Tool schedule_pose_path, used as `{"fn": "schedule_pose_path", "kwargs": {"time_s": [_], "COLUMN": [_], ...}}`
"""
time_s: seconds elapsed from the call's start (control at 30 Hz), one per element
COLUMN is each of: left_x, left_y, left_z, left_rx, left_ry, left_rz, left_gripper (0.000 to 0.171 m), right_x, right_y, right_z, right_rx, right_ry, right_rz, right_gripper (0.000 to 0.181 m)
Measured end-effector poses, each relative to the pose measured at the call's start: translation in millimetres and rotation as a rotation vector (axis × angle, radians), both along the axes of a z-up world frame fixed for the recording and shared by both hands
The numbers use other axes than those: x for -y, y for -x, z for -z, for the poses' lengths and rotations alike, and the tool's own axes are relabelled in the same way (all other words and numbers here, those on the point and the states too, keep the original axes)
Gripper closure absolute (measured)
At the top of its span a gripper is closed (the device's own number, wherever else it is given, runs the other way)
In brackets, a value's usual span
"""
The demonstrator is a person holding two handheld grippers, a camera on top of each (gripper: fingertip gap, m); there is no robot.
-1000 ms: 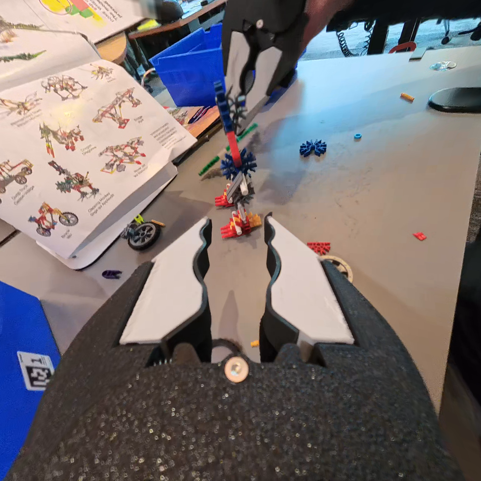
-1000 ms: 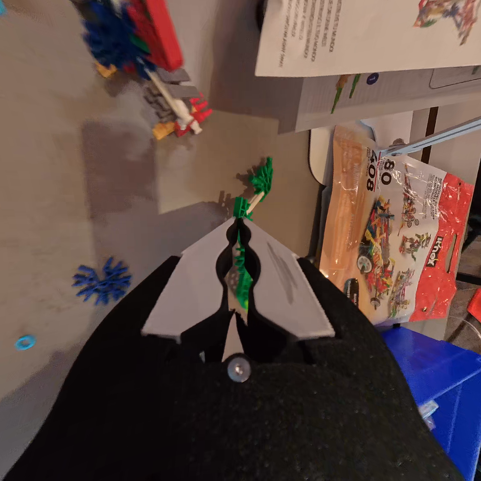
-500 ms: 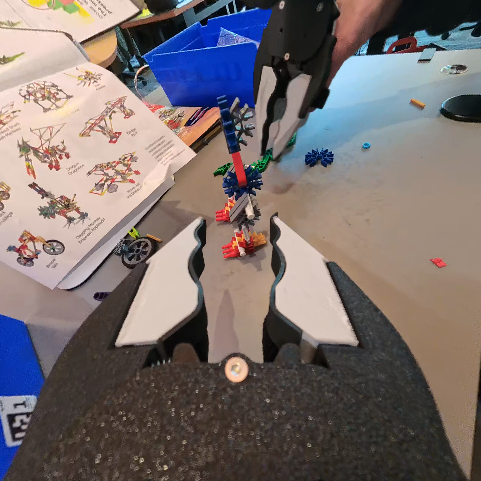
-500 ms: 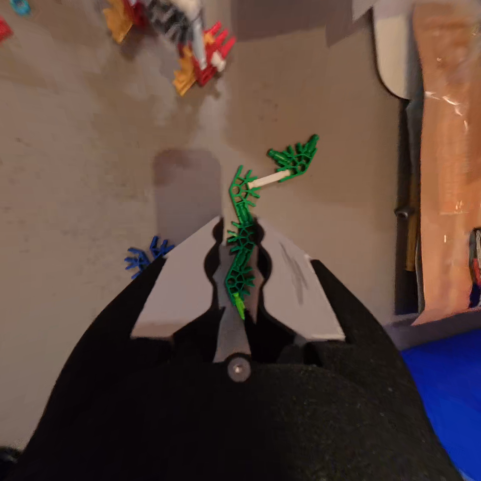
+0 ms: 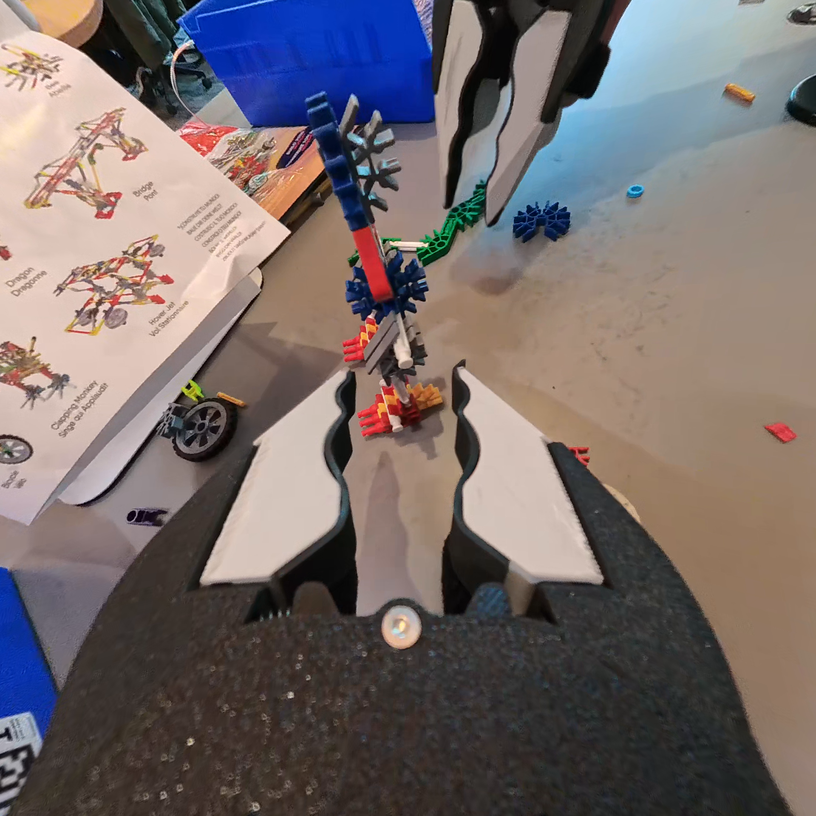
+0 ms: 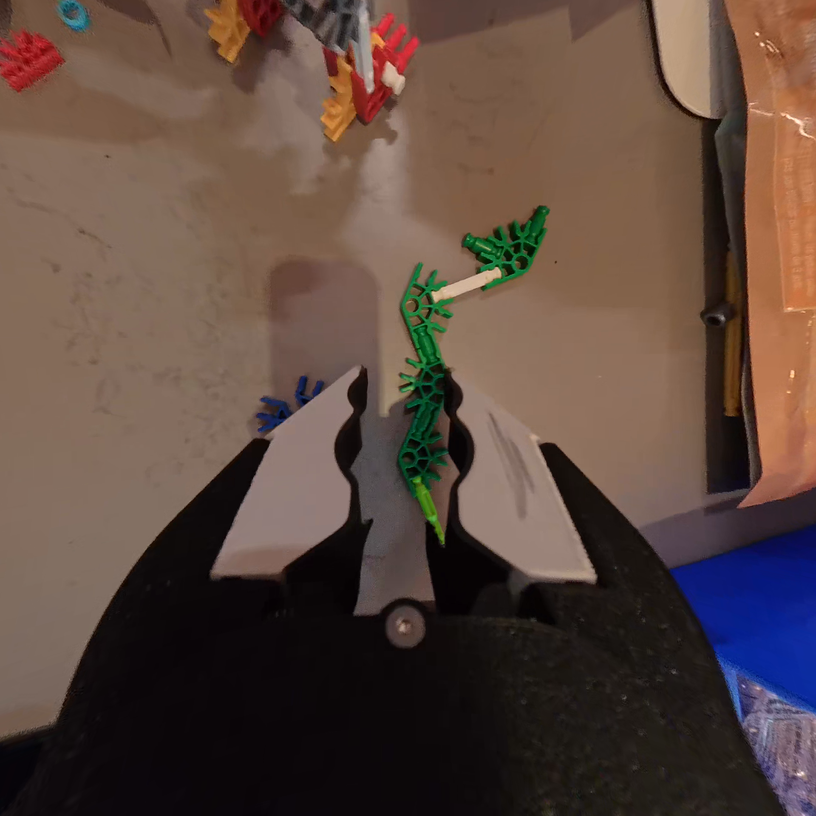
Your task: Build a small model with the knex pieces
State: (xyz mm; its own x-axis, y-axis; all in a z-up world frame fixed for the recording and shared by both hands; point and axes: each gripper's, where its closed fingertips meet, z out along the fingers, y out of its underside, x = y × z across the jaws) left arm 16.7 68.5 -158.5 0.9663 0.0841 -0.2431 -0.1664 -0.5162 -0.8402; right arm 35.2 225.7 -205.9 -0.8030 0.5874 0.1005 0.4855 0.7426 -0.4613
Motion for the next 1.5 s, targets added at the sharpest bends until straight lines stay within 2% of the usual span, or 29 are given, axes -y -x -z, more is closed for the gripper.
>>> {"fn": "schedule_pose_path", "kwargs": {"time_s": [0.07, 0.13, 0.23, 0.33, 0.4, 0.47, 0.6, 0.77, 0.9, 1.0, 1.13, 1.27, 1.37, 1.43, 1.5], "left_x": [-1, -2, -6, -15, -20, -19, -8, -3, -18, -35, -55, -62, -61, -59, -56], "left_y": [1, 0, -5, -22, -41, -42, -35, -49, -74, -89, -108, -130, -144, -151, -157], "left_z": [3, 8, 16, 18, 19, 17, -4, -28, -56, -68, -82, -91, -91, -87, -86], "left_rx": [0.010, 0.002, -0.006, 0.030, 0.069, 0.050, 0.066, 0.045, 0.020, 0.008, 0.162, 0.429, 0.532, 0.527, 0.515], "left_ry": [0.013, 0.041, 0.089, 0.080, 0.068, 0.065, -0.020, -0.090, -0.201, -0.259, -0.407, -0.537, -0.576, -0.576, -0.578], "left_rz": [-0.006, -0.018, -0.050, -0.014, 0.064, 0.060, 0.019, 0.014, 0.042, 0.042, 0.071, 0.191, 0.268, 0.291, 0.309], "left_gripper": [0.132, 0.140, 0.142, 0.141, 0.136, 0.131, 0.131, 0.133, 0.140, 0.140, 0.133, 0.134, 0.143, 0.162, 0.166], "right_x": [-2, 3, 2, 2, 2, 1, -2, -4, 0, 11, 41, 61, 71, 76, 79], "right_y": [4, 3, 3, 0, -3, -8, -17, -27, -52, -75, -112, -134, -140, -142, -142], "right_z": [6, 7, 6, 6, 5, 5, -1, -32, -68, -101, -130, -131, -127, -120, -112], "right_rx": [0.002, 0.032, 0.033, 0.007, 0.002, -0.001, -0.030, -0.167, -0.292, -0.439, -0.605, -0.714, -0.786, -0.809, -0.814], "right_ry": [0.001, 0.051, 0.062, 0.043, 0.039, 0.034, 0.034, 0.031, -0.017, -0.044, -0.079, -0.184, -0.275, -0.317, -0.326], "right_rz": [0.010, 0.005, 0.004, -0.003, -0.006, -0.014, -0.030, -0.054, -0.106, -0.142, -0.226, -0.300, -0.344, -0.362, -0.363], "right_gripper": [0.147, 0.158, 0.159, 0.159, 0.159, 0.159, 0.159, 0.159, 0.159, 0.159, 0.159, 0.159, 0.159, 0.159, 0.160]}}
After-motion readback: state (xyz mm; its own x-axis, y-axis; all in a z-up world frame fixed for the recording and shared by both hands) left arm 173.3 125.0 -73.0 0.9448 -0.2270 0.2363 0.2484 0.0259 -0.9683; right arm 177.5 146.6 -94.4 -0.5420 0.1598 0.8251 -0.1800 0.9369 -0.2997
